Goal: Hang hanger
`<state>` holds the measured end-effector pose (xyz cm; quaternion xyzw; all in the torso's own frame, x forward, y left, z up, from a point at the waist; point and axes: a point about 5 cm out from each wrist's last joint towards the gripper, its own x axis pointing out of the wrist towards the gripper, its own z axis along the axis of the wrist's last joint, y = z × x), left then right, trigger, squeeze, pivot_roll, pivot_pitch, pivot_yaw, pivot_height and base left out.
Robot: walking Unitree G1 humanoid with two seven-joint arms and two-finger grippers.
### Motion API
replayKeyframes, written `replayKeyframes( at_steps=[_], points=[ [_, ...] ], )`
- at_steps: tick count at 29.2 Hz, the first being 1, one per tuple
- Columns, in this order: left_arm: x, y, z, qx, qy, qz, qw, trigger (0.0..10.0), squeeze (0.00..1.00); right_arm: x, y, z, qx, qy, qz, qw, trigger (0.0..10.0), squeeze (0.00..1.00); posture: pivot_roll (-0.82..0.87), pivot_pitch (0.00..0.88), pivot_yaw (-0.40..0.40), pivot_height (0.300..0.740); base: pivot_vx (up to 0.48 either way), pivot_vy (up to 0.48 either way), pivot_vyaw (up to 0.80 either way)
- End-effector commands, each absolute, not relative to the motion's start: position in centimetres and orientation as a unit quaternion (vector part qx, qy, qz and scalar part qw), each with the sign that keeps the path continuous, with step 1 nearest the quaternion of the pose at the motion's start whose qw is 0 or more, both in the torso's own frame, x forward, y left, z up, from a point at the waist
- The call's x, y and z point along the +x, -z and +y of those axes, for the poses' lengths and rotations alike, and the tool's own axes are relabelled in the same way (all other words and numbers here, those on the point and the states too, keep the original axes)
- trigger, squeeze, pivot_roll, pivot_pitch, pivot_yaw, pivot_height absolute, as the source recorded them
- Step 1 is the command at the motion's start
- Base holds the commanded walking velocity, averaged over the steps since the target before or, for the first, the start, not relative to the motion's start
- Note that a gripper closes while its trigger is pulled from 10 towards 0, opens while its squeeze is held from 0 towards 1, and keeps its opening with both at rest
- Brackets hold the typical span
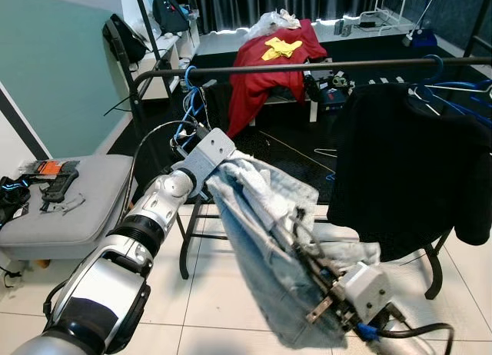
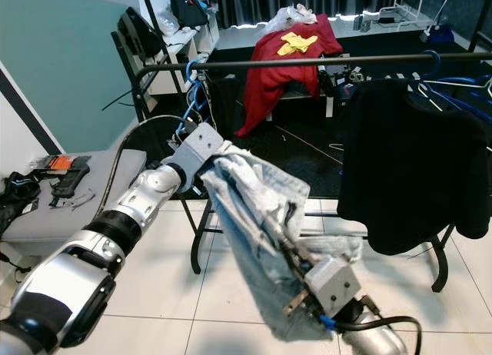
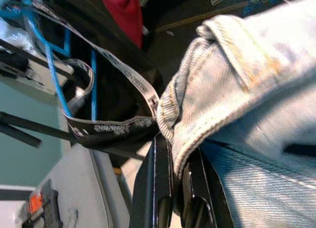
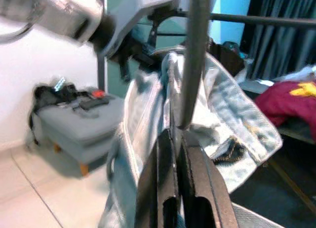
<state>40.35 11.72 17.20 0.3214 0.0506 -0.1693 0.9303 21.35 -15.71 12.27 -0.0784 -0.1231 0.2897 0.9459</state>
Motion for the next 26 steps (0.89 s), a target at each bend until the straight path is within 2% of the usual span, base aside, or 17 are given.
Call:
replayKeyframes(
  at_steps=[1, 6, 7, 8, 9, 10, 11, 16, 17, 19, 20, 21, 22, 25, 26],
  points=[
    [39.4, -14.2, 11.9, 0.336, 0.193, 0.101, 0.916, 0.0, 0.0, 23.1, -15.0, -15.6, -0.041, -0.252, -0.161, 0.953, 10.0, 0.0, -0.07, 0.048, 0.157, 0.74, 0.0, 0.0, 0.0],
    [38.8, -13.2, 10.8, 0.33, 0.22, 0.102, 0.912, 0.0, 0.0, 25.2, -14.9, -16.3, -0.068, -0.203, -0.115, 0.97, 10.0, 0.0, -0.08, 0.048, 0.16, 0.74, 0.0, 0.0, 0.0],
    [38.9, -13.8, 10.2, 0.317, 0.225, 0.085, 0.917, 0.0, 0.0, 26.2, -13.0, -17.4, -0.166, -0.198, -0.054, 0.965, 10.0, 0.0, -0.08, 0.048, 0.16, 0.74, 0.0, 0.0, 0.0],
    [39.3, -15.1, 9.9, 0.302, 0.223, 0.063, 0.925, 0.0, 0.0, 27.0, -11.1, -18.3, -0.285, -0.221, -0.004, 0.933, 10.0, 0.0, -0.08, 0.045, 0.162, 0.74, 0.0, 0.0, 0.0],
    [39.7, -16.3, 9.8, 0.29, 0.217, 0.048, 0.931, 0.0, 0.0, 27.6, -9.7, -19.0, -0.351, -0.253, 0.026, 0.901, 10.0, 0.0, -0.08, 0.044, 0.163, 0.74, 0.0, 0.0, 0.0],
    [39.7, -16.3, 9.8, 0.29, 0.217, 0.048, 0.931, 0.0, 0.0, 27.6, -9.7, -19.0, -0.351, -0.253, 0.026, 0.901, 10.0, 0.0, -0.08, 0.044, 0.163, 0.74, 0.0, 0.0, 0.0],
    [40.3, -17.5, 10.3, 0.289, 0.197, 0.042, 0.936, 0.0, 0.0, 28.1, -8.3, -19.2, -0.403, -0.308, 0.051, 0.86, 10.0, 0.0, -0.08, 0.04, 0.161, 0.74, 0.0, 0.0, 0.0],
    [40.5, -17.3, 11.4, 0.306, 0.169, 0.056, 0.935, 0.0, 0.0, 28.2, -7.0, -18.7, -0.409, -0.359, 0.078, 0.835, 10.0, 0.0, -0.08, 0.04, 0.16, 0.74, 0.0, 0.0, 0.0],
    [40.6, -17.0, 12.4, 0.317, 0.144, 0.067, 0.935, 0.0, 0.0, 28.3, -6.2, -18.2, -0.409, -0.393, 0.096, 0.818, 10.0, 0.0, -0.08, 0.041, 0.149, 0.74, 0.0, 0.0, 0.0],
    [40.6, -16.7, 13.4, 0.32, 0.12, 0.074, 0.937, 0.0, 0.0, 28.5, -5.9, -17.7, -0.405, -0.415, 0.102, 0.808, 10.0, 0.0, -0.08, 0.045, 0.119, 0.74, 0.0, 0.0, 0.0],
    [40.6, -16.7, 13.4, 0.32, 0.12, 0.074, 0.937, 0.0, 0.0, 28.5, -5.9, -17.7, -0.405, -0.415, 0.102, 0.808, 10.0, 0.0, -0.08, 0.045, 0.119, 0.74, 0.0, 0.0, 0.0],
    [40.5, -16.4, 14.2, 0.318, 0.1, 0.079, 0.939, 0.0, 0.0, 28.9, -6.2, -17.1, -0.394, -0.425, 0.097, 0.809, 10.0, 0.0, -0.06, 0.05, 0.081, 0.74, 0.0, 0.0, 0.0],
    [40.2, -15.9, 15.8, 0.31, 0.066, 0.085, 0.945, 0.0, 0.0, 29.7, -8.3, -15.8, -0.373, -0.423, 0.028, 0.825, 10.0, 0.0, -0.05, 0.06, 0.03, 0.74, 0.0, 0.0, 0.0],
    [40.1, -15.7, 16.3, 0.309, 0.057, 0.088, 0.945, 0.0, 0.0, 29.8, -9.0, -15.4, -0.365, -0.421, 0.003, 0.83, 10.0, 0.0, -0.05, 0.06, 0.03, 0.74, 0.0, 0.0, 0.0],
    [39.9, -15.5, 17.1, 0.306, 0.039, 0.093, 0.947, 0.0, 0.0, 29.6, -9.8, -14.8, -0.347, -0.433, -0.03, 0.832, 10.0, 0.0, -0.04, 0.072, -0.002, 0.74, 0.0, 0.0, 0.0]
  ],
)
